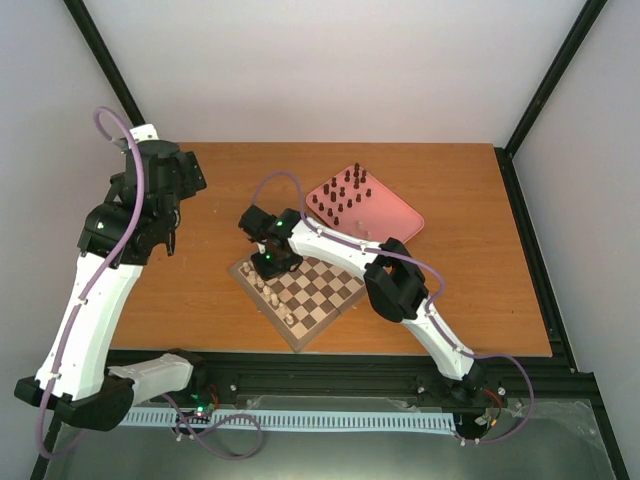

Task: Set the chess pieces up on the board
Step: Place the chess piece on the chessboard.

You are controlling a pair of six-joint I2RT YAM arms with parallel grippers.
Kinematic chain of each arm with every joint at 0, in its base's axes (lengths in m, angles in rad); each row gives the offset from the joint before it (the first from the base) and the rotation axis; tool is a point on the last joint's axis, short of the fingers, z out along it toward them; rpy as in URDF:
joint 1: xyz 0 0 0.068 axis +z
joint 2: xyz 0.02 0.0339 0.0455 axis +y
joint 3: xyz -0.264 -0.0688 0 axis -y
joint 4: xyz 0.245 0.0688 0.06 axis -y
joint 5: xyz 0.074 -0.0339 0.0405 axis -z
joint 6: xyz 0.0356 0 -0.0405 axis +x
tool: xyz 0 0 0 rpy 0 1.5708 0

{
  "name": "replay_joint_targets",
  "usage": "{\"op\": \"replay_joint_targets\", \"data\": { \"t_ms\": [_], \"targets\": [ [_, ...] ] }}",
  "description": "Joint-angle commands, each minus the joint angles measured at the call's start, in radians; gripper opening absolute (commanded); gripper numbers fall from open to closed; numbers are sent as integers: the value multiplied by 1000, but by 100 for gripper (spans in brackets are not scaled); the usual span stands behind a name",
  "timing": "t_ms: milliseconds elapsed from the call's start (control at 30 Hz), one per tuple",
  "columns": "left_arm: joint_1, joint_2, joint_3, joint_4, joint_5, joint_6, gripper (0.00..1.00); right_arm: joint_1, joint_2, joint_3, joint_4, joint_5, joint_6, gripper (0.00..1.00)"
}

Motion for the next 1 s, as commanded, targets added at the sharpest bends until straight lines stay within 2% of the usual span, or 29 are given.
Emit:
{"op": "replay_joint_targets", "data": {
  "t_ms": [0, 267, 633, 967],
  "targets": [
    [-6, -15, 28, -23, -32, -2, 100, 12, 34, 27, -19, -13, -10, 6],
    [-6, -30, -4, -24, -38, -10, 100, 18, 39, 23, -35, -7, -14, 7],
    [-6, -35, -7, -19, -30, -13, 100, 18, 6, 24, -41, 20, -13, 32],
    [-6, -39, -5, -18, -27, -15, 100, 18, -54, 30, -39, 54, -18, 37]
  ]
}}
